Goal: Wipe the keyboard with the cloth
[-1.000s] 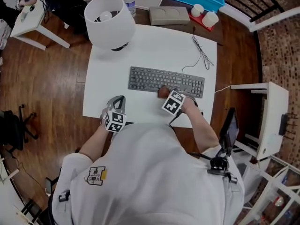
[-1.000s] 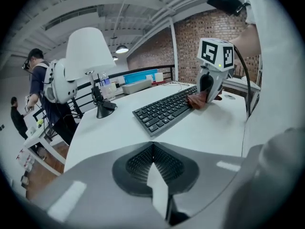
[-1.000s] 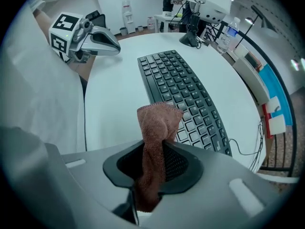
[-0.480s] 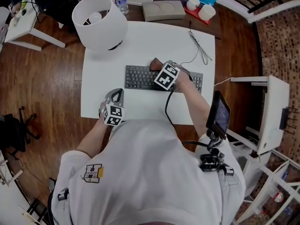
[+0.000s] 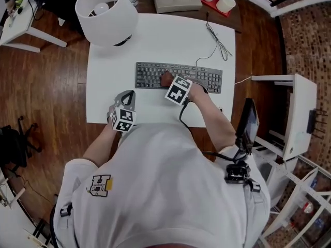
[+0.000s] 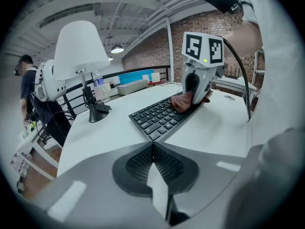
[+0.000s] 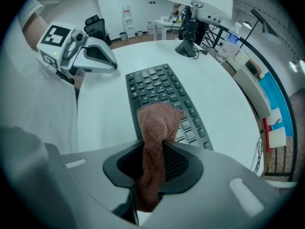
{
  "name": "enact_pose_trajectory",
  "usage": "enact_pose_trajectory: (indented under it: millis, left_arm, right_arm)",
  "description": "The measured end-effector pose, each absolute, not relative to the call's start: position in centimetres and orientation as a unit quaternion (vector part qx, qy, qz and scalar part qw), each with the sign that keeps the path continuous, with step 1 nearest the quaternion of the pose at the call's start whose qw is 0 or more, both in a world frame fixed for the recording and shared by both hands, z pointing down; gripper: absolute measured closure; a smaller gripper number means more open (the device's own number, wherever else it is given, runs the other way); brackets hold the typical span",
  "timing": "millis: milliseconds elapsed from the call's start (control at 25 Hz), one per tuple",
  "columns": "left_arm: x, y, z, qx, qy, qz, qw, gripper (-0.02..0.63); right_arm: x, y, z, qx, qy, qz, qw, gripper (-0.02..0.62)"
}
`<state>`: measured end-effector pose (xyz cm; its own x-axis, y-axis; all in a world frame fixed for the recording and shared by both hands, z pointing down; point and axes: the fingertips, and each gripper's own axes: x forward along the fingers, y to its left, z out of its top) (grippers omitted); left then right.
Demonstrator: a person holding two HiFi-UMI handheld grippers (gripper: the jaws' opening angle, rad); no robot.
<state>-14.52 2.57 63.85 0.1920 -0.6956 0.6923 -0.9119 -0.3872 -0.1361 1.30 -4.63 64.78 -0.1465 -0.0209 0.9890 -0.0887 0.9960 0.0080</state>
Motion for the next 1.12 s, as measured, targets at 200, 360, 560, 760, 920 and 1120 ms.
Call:
enact_pose_trajectory:
  millis: [200,360,560,760,920,1120]
  left_arm:
    - [-13.8,3.3,64.0,0.766,-0.517,0.351,0.152,0.607]
    - [-13.4,3.9,63.8,0.769,-0.512,0.351,0.154,0.607]
    - [-14.3,4.0,63.8,0.756,-0.531,0.345,0.165,0.607]
    - [-15.5,4.3,63.3,0.744,-0.549,0.338,0.174,0.607]
    - [-15.9,4.4,63.5,0.746,-0.548,0.336,0.175,0.607]
    - [-15.4,4.7,63.6,0.756,-0.534,0.337,0.169,0.607]
  right_arm:
    - [2.5,-0.3,65.3,0.009,-0.749,0.031,0.662,0.505]
    - [1.5,-2.8,64.2,0.025,-0.758,0.020,0.651,0.506]
    - [-2.9,-10.8,63.1,0.083,-0.780,-0.011,0.620,0.505]
    - [-4.9,-11.8,64.6,0.065,-0.767,-0.009,0.639,0.505]
    - [-4.6,-8.7,64.5,0.043,-0.765,0.003,0.643,0.506]
    - [-2.9,-2.5,64.8,0.007,-0.758,0.004,0.653,0.505]
